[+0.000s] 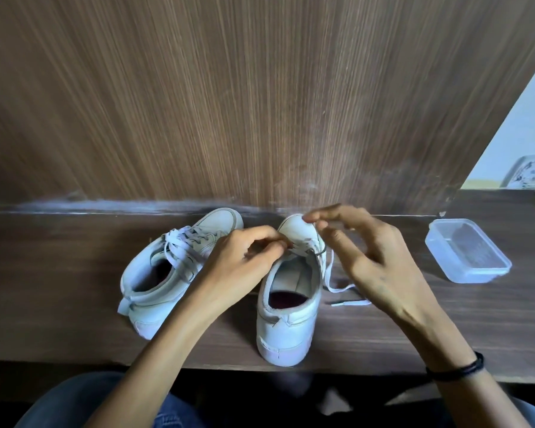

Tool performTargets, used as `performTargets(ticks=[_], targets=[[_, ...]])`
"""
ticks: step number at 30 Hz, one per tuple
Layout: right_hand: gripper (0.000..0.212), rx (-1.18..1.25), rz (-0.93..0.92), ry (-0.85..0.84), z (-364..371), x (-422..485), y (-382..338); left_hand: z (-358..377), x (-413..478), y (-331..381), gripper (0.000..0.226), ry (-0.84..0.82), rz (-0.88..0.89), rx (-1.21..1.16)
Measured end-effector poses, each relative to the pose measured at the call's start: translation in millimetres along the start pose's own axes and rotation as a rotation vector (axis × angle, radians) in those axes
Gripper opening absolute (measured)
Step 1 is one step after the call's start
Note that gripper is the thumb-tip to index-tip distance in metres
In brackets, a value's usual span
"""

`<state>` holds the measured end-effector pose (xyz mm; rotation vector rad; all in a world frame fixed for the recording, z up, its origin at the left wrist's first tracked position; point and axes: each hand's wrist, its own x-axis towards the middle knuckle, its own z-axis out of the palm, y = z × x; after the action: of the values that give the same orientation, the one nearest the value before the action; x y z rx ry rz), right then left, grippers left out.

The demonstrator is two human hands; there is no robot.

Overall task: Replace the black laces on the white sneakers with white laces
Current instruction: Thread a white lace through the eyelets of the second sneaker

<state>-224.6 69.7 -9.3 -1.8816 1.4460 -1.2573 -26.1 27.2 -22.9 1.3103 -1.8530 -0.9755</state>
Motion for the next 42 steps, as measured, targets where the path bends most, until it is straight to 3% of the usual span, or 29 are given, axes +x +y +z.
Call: performTargets(ticks=[5, 8, 11, 18, 28, 31, 35, 40, 42], targets=[[0.011, -0.2, 0.055, -0.065, 5.8, -0.9, 18.8, -9.1, 6.0, 8.1, 0.019, -0.185, -0.052, -0.013], [0.025, -0.225, 0.13, -0.091, 3.0, 0.9, 23.9, -12.2, 12.8, 10.2, 0.019, -0.26, -0.066, -0.008], [0.029, -0.196, 0.172, -0.125, -1.3, 1.9, 22.5, -8.5, 15.3, 7.6, 0.016, -0.253, -0.057, 0.013], [0.006, 0.015, 0.215, -0.292, -15.7, -1.8, 15.8, -6.1, 14.1, 11.6, 0.017, -0.223, -0.108, 0.008], [0.007, -0.149, 0.107, -0.208, -14.1, -2.9, 18.7, -13.6, 13.4, 9.4, 0.022, -0.084, -0.1, -0.077], [0.007, -0.149, 0.115, -0.192, -12.7, -2.6, 17.3, -15.2, 11.8, 5.0, 0.017, -0.104, -0.053, -0.005], [0.012, -0.125, 0.128, -0.216, -13.3, -3.3, 13.7, -20.3, 13.9, -1.2, 0.03, -0.128, -0.037, 0.02], [0.014, -0.077, 0.187, -0.23, -10.2, -2.7, 14.3, -21.5, 12.4, -1.4, 0.012, -0.166, 0.012, -0.002], [0.015, -0.071, 0.217, -0.219, -10.2, -1.5, 12.7, -18.6, 12.2, 0.8, 0.016, -0.164, 0.047, -0.005]])
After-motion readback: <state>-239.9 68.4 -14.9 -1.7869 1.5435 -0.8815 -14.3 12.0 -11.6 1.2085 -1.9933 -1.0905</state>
